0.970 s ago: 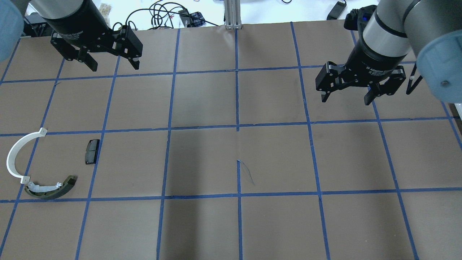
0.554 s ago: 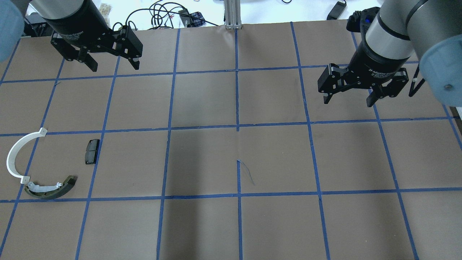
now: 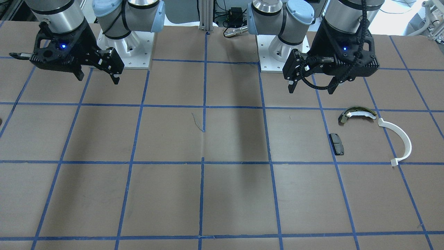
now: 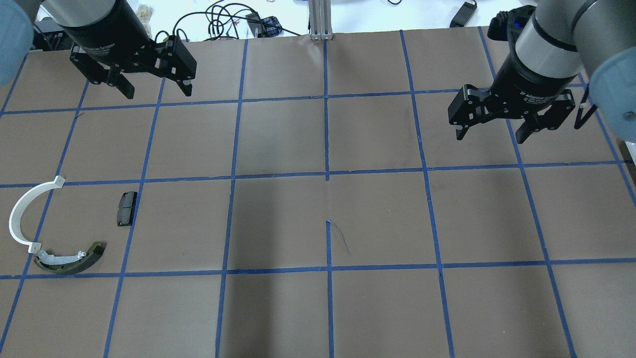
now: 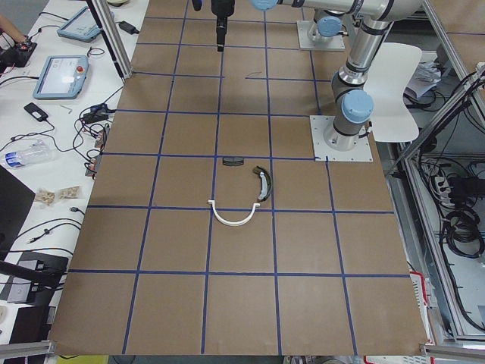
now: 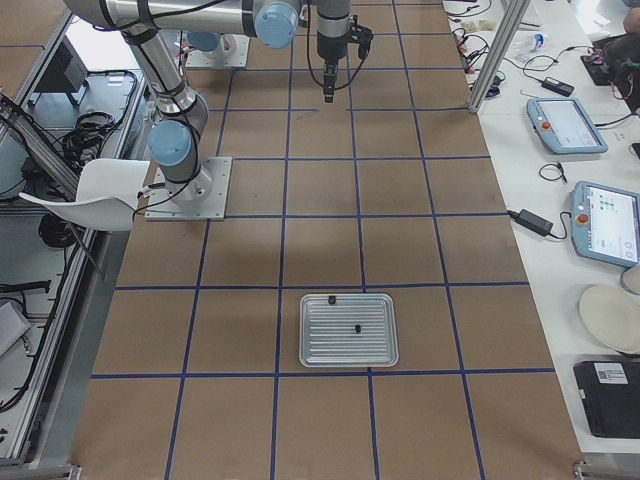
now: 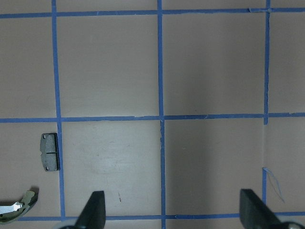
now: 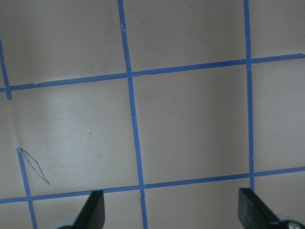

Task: Place bearing gear from tray to pile

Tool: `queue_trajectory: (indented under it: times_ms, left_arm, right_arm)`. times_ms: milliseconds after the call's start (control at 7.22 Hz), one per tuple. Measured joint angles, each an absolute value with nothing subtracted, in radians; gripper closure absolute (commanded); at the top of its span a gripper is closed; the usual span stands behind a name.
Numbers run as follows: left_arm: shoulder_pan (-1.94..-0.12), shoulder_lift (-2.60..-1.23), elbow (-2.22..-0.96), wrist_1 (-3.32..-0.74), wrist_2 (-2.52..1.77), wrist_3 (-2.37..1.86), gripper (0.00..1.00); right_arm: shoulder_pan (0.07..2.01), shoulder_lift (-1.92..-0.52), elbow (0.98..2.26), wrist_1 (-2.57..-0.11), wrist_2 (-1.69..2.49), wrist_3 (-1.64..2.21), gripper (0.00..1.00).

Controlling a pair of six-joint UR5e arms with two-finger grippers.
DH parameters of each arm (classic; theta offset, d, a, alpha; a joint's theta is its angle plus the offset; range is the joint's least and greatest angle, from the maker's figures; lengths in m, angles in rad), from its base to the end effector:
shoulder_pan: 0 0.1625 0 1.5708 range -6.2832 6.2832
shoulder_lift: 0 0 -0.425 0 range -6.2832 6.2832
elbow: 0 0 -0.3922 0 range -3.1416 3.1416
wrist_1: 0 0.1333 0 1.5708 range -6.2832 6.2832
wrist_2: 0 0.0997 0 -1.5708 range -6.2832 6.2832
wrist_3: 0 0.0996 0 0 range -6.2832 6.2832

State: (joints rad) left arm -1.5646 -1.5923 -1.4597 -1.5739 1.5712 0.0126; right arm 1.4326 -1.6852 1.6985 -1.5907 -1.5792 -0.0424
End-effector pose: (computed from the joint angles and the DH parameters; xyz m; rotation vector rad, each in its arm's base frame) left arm -0.1301 -0.5085 0.5319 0.0100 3.1374 -0.1357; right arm 0.0700 -0.4580 0.4806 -0.1500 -3.1290 0.0091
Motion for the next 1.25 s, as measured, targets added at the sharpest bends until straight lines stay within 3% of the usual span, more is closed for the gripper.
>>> queue_trajectory:
  times_ms: [693, 1247]
  left_arm:
    - [-1.565, -1.592, -1.46, -1.574, 1.572, 0.014, 0.0]
    - [-1.565, -1.592, -1.459, -1.574, 1.572, 0.014, 0.0]
  right_arm:
    - [1.037, -1.684, 1.702, -1.565, -1.581, -0.512, 0.0]
    - [0.764, -1.548, 1.696, -1.649, -1.578, -0.752, 0.0]
